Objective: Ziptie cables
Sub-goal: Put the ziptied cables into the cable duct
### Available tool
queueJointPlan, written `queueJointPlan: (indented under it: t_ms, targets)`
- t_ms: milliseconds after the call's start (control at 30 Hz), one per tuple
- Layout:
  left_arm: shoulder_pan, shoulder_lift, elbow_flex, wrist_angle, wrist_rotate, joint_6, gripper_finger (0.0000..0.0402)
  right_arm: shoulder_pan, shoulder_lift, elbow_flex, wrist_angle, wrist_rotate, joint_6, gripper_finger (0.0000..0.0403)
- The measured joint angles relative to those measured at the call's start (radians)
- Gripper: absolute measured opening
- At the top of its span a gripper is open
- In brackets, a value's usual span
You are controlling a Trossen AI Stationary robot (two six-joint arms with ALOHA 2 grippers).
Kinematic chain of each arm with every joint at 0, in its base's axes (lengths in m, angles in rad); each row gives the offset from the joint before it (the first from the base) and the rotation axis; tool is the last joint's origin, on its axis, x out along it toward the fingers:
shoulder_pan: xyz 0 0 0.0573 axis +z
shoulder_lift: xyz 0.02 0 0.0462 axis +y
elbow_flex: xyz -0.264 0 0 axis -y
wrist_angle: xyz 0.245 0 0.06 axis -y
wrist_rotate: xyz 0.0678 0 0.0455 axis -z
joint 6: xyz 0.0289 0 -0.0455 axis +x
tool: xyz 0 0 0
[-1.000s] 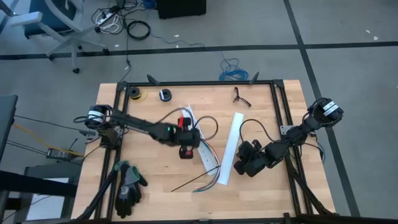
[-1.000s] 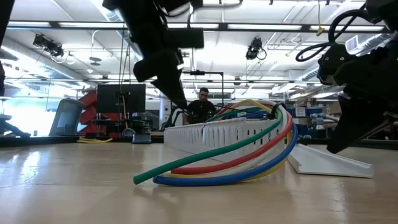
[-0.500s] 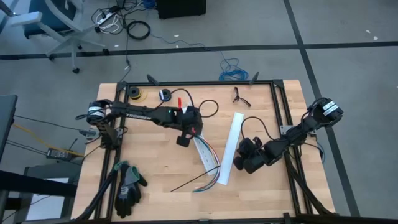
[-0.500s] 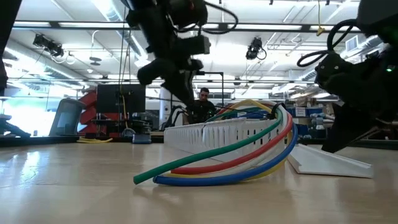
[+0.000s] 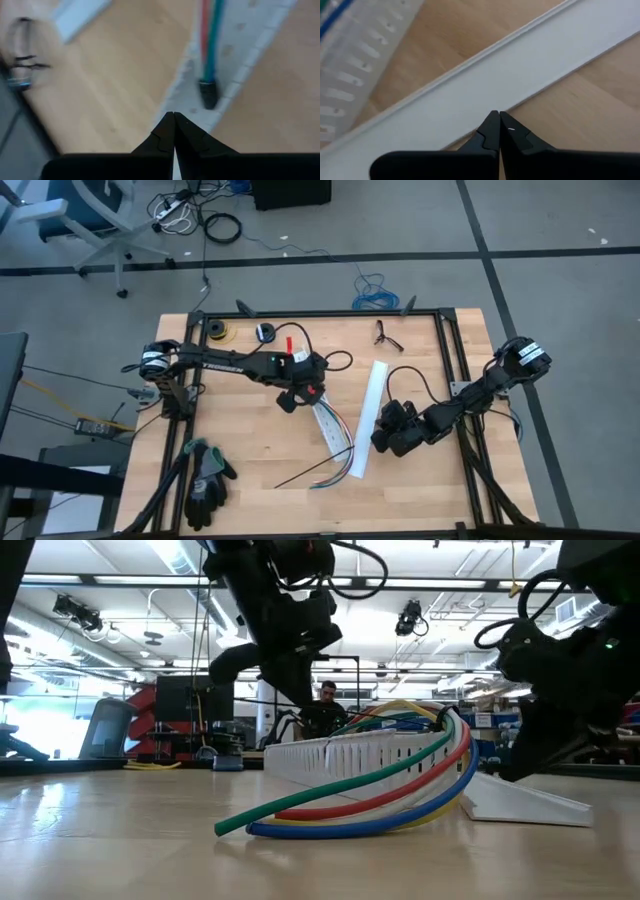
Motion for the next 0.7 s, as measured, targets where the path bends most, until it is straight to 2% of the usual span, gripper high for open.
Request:
queueJointPlan:
  t_ms: [167,333,500,700]
  targets:
    - [0.004,0.000,0.001,-0.090,0.106,-0.003,0.0025,0.000,0.000,0.000,0.035,0.004,0.000,0.0000]
    - [0.024,0.000,0.001,-0.099,0.109,-0.039,0.0048,0.000,0.000,0.000,0.062,0.009,0.004,0.0000]
    - [0.041,0.000,0.000,-0.085,0.115,-0.028,0.0091,0.000,0.000,0.000,0.072,0.011,0.041,0.0000]
    - [0.045,0.000,0.000,-0.017,0.118,-0.065,0.0129,0.000,0.000,0.000,0.075,0.014,0.047,0.0000]
